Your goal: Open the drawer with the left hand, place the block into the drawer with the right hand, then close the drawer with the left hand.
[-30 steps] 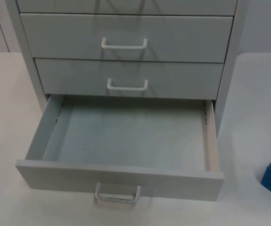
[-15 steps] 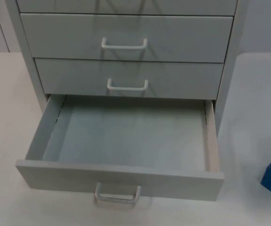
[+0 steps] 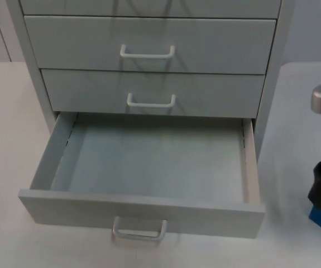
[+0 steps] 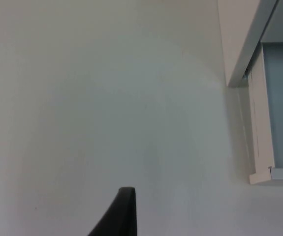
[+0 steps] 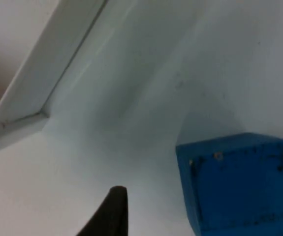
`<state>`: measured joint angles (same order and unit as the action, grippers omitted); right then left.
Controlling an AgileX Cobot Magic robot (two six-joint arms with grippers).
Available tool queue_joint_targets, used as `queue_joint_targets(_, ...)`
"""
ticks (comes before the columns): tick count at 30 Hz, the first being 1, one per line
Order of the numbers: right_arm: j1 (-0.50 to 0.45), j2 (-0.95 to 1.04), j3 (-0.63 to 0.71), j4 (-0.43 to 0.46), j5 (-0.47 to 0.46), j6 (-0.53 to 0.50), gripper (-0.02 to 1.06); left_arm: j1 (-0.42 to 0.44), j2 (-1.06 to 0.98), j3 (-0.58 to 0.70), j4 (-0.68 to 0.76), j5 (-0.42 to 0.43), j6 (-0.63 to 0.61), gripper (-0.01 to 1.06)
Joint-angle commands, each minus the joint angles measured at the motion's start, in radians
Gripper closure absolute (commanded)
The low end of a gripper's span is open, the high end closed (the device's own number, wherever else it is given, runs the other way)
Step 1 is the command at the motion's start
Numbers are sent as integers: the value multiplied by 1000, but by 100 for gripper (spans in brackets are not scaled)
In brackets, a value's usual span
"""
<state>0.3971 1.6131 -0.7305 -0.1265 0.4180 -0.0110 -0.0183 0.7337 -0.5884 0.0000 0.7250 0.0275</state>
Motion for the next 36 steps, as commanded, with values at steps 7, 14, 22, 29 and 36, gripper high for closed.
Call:
queue_joint_targets(7,4,146,-45,-28,26,-23,4,-5,-7,6,0,-18,-7,0)
queue_joint_targets(14,4,218,-45,-28,15,-23,34,-5,-7,6,0,-31,-7,0)
queue_joint_targets(22,4,106,-45,-30,89,11,104,-5,-7,6,6,-40,-7,0)
queue_joint_targets(29,8,-220,-45,-3,287,71,104,-5,-7,6,6,-40,-7,0)
queue_joint_targets(36,8,-410,-19,15,304,71,104,-5,-7,6,0,-34,-7,0)
